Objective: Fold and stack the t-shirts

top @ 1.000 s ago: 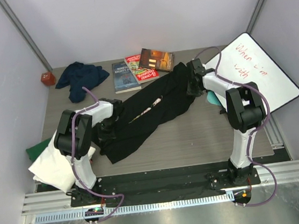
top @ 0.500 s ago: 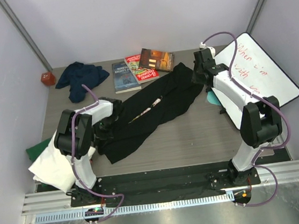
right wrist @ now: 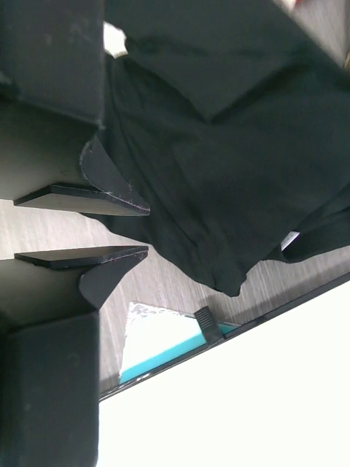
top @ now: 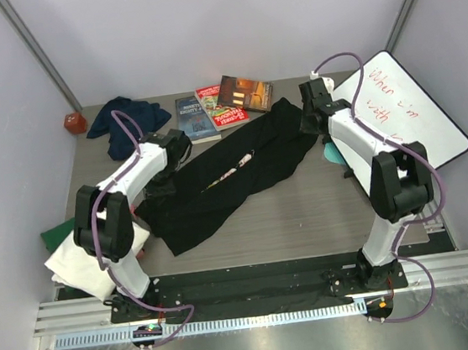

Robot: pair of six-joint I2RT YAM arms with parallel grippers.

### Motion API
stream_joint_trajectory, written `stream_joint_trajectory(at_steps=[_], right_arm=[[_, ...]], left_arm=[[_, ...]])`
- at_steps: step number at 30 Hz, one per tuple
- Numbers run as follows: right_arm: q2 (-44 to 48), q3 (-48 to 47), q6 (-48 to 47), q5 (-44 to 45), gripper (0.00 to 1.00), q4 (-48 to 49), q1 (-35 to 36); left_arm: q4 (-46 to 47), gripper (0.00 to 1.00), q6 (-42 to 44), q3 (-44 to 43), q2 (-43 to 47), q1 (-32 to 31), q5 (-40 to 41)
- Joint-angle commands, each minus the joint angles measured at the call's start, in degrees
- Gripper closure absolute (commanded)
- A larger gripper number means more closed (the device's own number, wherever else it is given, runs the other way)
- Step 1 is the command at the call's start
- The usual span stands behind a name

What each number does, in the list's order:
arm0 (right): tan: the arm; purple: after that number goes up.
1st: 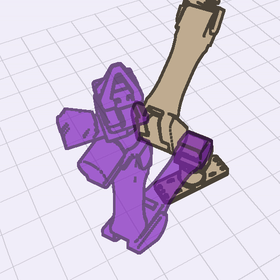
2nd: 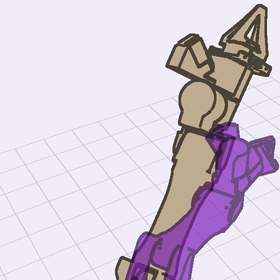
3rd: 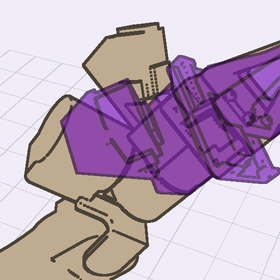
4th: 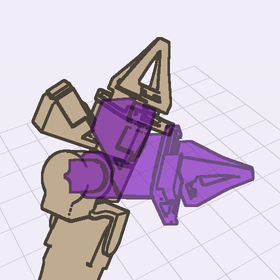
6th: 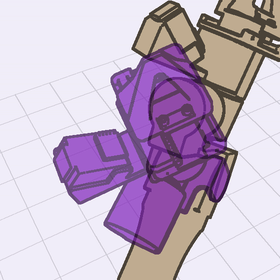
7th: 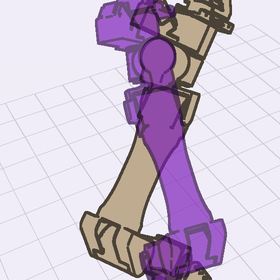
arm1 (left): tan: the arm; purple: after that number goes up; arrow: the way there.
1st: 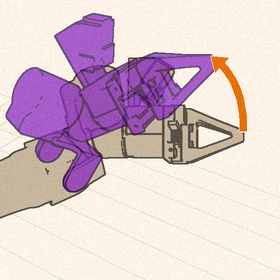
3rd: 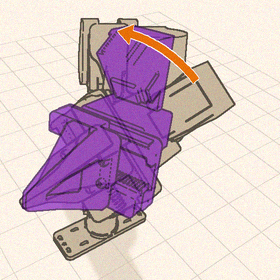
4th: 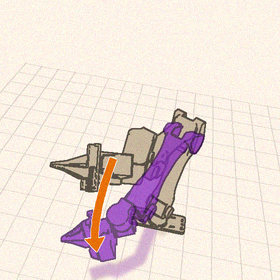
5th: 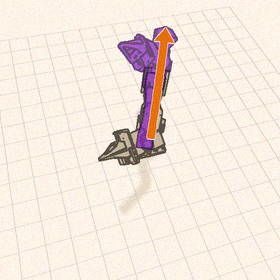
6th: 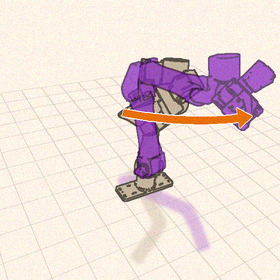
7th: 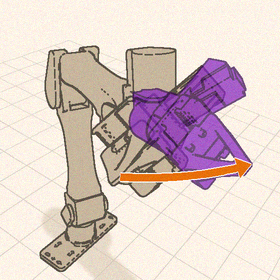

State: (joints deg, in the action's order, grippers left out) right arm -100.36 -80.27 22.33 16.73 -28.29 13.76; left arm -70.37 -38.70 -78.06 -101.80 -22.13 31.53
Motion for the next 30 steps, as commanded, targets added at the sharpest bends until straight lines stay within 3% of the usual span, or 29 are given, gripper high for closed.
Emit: stream_joint_trajectory(at_steps=[1, 11, 14, 19, 24, 30], right_arm=[[-5.5, -3.9, -0.4, 2.6, 0.71, 0.6, 0.0], [-14.3, -7.7, -0.4, 3.8, 0.73, 0.6, 0.0], [-16.5, -9.5, -0.5, 5.1, 0.81, 0.8, 0.0], [-19.7, -13.3, -0.6, 5.2, 0.91, 0.5, -0.1], [-23.0, -16.9, -0.8, 5.2, 0.97, -0.2, -0.3], [-27.0, -21.6, -0.5, 3.8, 0.99, -3.3, -1.3]], left_arm=[[0.8, 0.59, 3.5, -0.1, 3.3, -1.2, -5.5], [4.8, 0.64, 4.5, 5.5, -3.4, -6.6, -9.8], [5.4, 0.67, 4.7, 4.7, -7.0, -7.7, -9.9], [5.4, 0.94, 5.5, 3.9, -13.0, -7.7, -9.2], [5.9, 0.98, 6.4, 4.8, -18.6, -7.7, -8.8], [6.2, 0.99, 7.1, 4.8, -19.4, -7.8, -9.8]])
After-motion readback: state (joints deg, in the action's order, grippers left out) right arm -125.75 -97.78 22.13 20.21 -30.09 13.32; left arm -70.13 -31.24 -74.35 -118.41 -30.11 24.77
